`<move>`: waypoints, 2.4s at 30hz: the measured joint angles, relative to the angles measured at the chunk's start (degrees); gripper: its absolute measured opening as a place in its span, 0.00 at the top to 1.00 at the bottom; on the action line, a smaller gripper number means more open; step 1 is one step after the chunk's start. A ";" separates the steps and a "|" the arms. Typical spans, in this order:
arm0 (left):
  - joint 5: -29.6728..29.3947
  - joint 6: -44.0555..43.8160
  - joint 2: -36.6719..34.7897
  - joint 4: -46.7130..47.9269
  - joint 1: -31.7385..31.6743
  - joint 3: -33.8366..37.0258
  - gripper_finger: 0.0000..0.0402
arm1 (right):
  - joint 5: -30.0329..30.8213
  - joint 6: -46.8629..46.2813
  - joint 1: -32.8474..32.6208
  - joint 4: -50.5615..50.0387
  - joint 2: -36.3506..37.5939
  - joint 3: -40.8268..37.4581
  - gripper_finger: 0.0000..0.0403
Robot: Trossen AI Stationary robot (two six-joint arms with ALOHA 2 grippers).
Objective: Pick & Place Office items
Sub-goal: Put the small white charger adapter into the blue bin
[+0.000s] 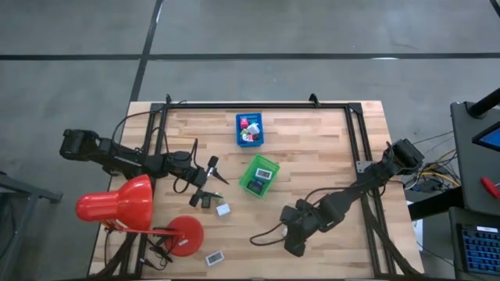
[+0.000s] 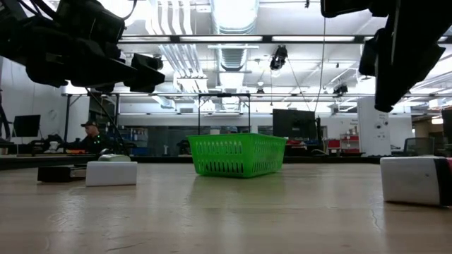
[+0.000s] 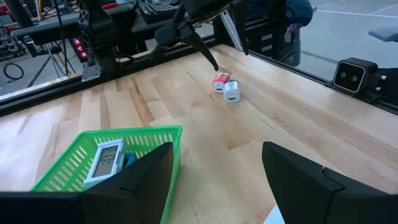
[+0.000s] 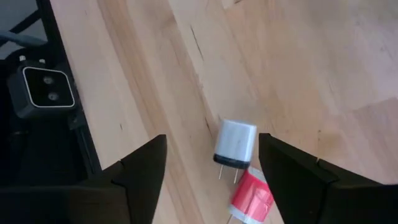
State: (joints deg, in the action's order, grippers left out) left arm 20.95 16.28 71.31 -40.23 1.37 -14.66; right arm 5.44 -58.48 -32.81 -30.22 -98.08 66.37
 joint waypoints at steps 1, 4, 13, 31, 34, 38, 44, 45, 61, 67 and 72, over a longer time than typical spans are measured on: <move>0.00 0.02 0.00 0.02 0.00 0.00 0.38 | -0.12 -0.09 -0.07 -0.01 0.00 0.00 0.36; 0.00 0.02 0.00 0.02 0.00 0.00 0.38 | -0.78 -0.15 -0.07 0.08 -0.22 0.00 0.32; -0.02 0.41 0.00 0.26 0.00 0.00 0.38 | -1.55 -0.50 -0.07 -1.63 -4.14 -0.01 0.28; -0.17 0.57 0.00 0.90 -0.02 0.04 0.38 | -2.29 -1.15 -0.03 -1.27 -10.69 0.02 0.30; -0.18 0.65 0.02 0.92 -0.02 0.04 0.38 | -1.59 -1.11 -0.03 -0.88 -10.69 0.00 0.31; -0.17 0.65 0.02 0.91 -0.02 0.07 0.38 | -0.88 -0.85 0.14 -0.87 -10.76 0.00 0.33; -0.17 0.65 0.02 0.92 -0.02 0.07 0.38 | 1.11 0.56 0.21 -0.79 -10.92 -0.02 0.38; -0.17 0.65 0.02 0.92 -0.02 0.11 0.38 | 1.36 0.74 0.21 -0.79 -10.93 -0.04 0.40; -0.13 0.65 0.02 0.92 -0.04 0.11 0.38 | 1.83 2.78 0.19 -0.33 -10.93 -0.04 0.68; -0.09 0.65 0.02 0.92 -0.04 0.11 0.38 | 1.78 3.41 0.21 0.30 -10.93 -0.04 0.68; 0.00 0.65 0.02 0.92 -0.04 0.11 0.38 | 1.60 4.52 0.20 2.29 -10.93 -0.04 0.68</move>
State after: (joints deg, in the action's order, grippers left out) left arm 20.95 16.93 71.33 -39.31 1.32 -14.55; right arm 7.04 -53.96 -32.61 -27.93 -109.01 66.32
